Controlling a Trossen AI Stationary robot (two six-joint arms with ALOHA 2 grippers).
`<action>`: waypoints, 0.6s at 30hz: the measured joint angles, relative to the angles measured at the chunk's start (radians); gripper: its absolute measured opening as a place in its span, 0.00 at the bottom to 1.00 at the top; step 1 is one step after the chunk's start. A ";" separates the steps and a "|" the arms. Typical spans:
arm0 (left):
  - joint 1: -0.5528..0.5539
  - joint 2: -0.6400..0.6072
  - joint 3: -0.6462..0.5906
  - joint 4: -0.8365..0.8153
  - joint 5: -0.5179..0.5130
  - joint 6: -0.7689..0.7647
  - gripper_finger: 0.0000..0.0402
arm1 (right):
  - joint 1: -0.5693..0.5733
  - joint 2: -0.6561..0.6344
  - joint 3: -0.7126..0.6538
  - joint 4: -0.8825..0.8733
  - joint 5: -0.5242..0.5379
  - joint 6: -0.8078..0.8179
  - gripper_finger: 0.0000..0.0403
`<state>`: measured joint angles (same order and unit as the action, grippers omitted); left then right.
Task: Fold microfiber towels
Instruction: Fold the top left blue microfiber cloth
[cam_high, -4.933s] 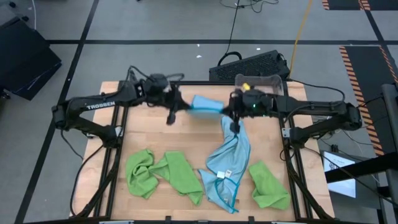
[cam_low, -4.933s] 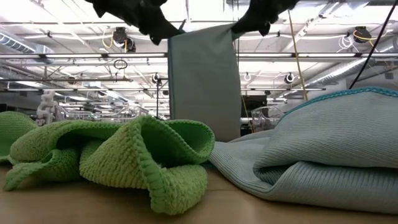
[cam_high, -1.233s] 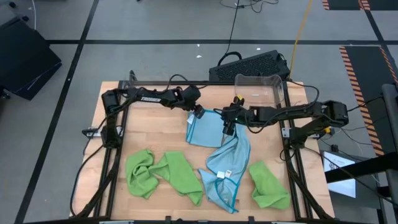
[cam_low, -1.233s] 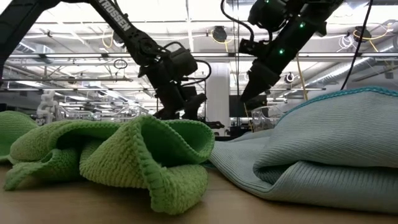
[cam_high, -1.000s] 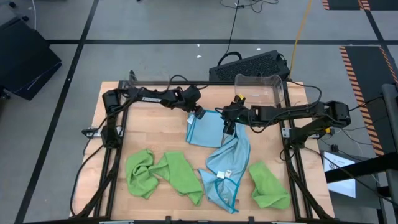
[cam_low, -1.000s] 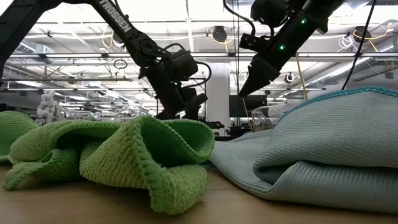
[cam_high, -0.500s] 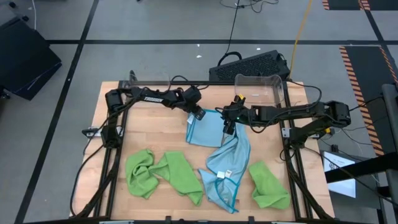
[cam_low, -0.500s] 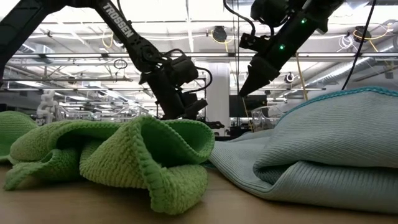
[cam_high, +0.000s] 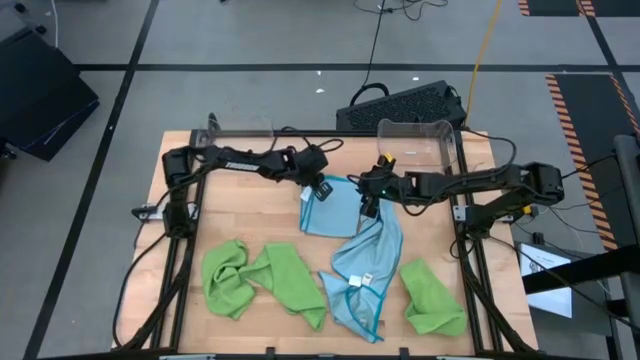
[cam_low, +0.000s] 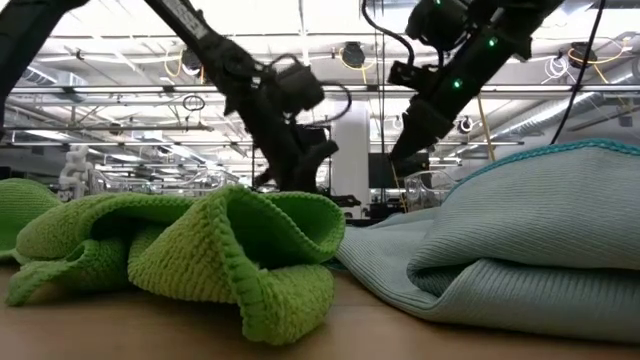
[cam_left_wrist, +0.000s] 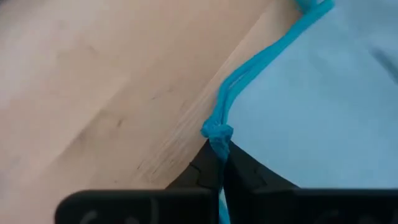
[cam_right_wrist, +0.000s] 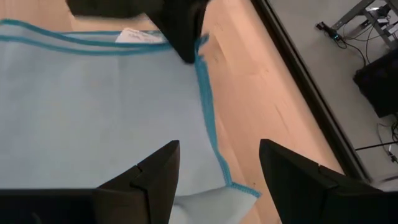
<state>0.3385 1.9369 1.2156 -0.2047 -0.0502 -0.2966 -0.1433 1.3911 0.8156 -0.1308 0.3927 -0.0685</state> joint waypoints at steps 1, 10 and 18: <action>-0.011 -0.012 0.000 -0.005 -0.019 0.001 0.02 | -0.003 0.000 -0.017 0.024 0.000 0.003 0.53; -0.102 -0.085 0.001 -0.056 -0.081 0.003 0.02 | -0.041 0.000 -0.119 0.252 -0.041 0.056 0.54; -0.173 -0.087 0.001 -0.054 -0.115 0.012 0.02 | -0.198 0.003 -0.066 0.187 -0.397 0.041 0.67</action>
<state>0.1658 1.8503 1.2163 -0.2588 -0.1655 -0.2841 -0.3413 1.3943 0.7495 0.0558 -0.0042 -0.0274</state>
